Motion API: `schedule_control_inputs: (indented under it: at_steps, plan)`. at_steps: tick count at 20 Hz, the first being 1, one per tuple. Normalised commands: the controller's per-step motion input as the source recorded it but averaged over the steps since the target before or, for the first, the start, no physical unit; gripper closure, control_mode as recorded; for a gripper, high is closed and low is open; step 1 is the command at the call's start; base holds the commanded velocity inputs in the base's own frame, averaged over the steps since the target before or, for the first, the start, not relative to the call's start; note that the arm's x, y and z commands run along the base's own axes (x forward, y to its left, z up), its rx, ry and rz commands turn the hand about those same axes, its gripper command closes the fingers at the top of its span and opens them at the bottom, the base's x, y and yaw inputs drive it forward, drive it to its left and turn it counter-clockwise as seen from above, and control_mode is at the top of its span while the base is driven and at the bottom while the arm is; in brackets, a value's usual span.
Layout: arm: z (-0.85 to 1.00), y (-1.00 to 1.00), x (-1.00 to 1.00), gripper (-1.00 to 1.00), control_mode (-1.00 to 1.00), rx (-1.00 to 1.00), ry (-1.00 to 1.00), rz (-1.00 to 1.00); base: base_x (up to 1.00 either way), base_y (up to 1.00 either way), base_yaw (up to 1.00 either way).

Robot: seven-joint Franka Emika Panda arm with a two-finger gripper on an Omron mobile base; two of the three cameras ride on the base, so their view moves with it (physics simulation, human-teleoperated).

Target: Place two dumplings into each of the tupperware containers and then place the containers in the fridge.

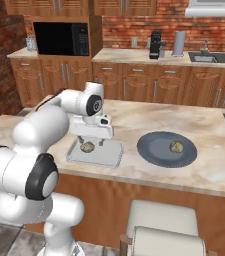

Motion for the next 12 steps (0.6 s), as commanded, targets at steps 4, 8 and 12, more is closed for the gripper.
schedule_control_inputs:
  at_steps: [4,8,12]
  plan:
    - [0.33,-0.9,0.0,-1.0,-1.0,0.01,0.0,0.0,0.0,0.0,0.0]
    - [0.19,-0.98,-0.02,-1.0,-1.0,0.02,0.0,-0.04,0.0,0.0,0.0]
    - [0.0,-1.0,0.0,-1.0,-1.0,0.02,0.0,-0.02,0.0,0.0,0.0]
